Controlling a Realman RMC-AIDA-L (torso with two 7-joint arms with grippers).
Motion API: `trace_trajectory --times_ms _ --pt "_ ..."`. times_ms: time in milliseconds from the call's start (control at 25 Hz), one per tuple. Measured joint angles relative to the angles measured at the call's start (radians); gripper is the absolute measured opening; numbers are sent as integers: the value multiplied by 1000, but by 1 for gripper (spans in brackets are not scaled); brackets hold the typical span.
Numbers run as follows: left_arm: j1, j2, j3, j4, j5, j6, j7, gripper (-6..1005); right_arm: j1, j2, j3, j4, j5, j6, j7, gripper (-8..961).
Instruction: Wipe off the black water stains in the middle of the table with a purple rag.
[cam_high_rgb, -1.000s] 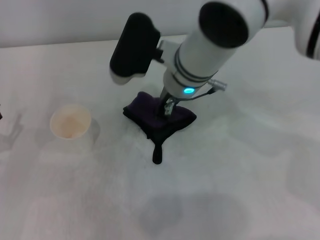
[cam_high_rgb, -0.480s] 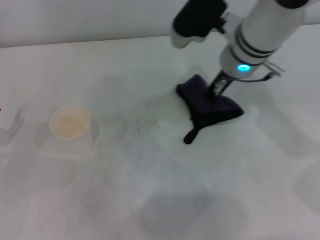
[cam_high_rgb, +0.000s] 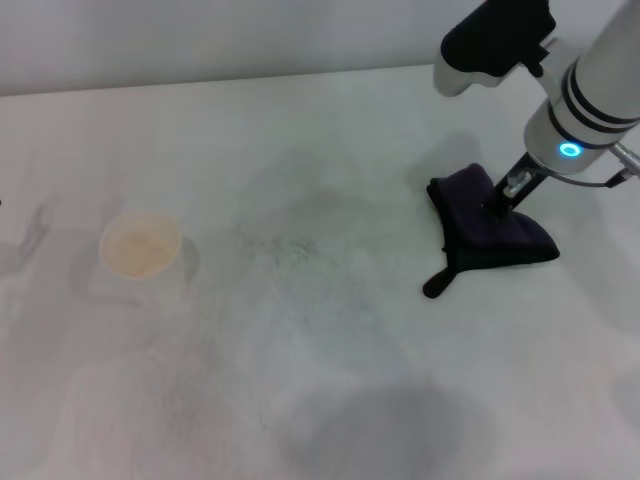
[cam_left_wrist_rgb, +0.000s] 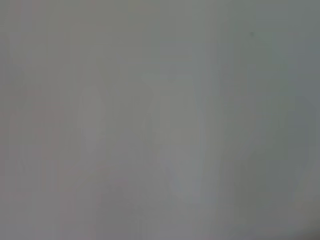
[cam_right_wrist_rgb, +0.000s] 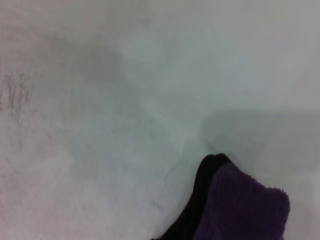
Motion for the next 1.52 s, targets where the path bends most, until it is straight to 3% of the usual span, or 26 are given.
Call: trace_trajectory --times_ms 880,1000,1040,1280,1520 --pt "-13 0 -1 19 1 20 0 879 -23 7 43 18 12 8 -47 190" --pt "-13 1 -1 19 4 18 0 878 -45 6 59 68 14 5 -50 393" --pt "-13 1 -1 19 5 17 0 878 -54 6 70 88 15 5 -54 393" --pt "-4 -1 -1 34 3 11 -4 877 -120 2 240 215 52 -7 -145 395" --pt "-1 -5 -1 43 -29 10 -7 878 -171 -1 488 185 170 -159 -323 395"
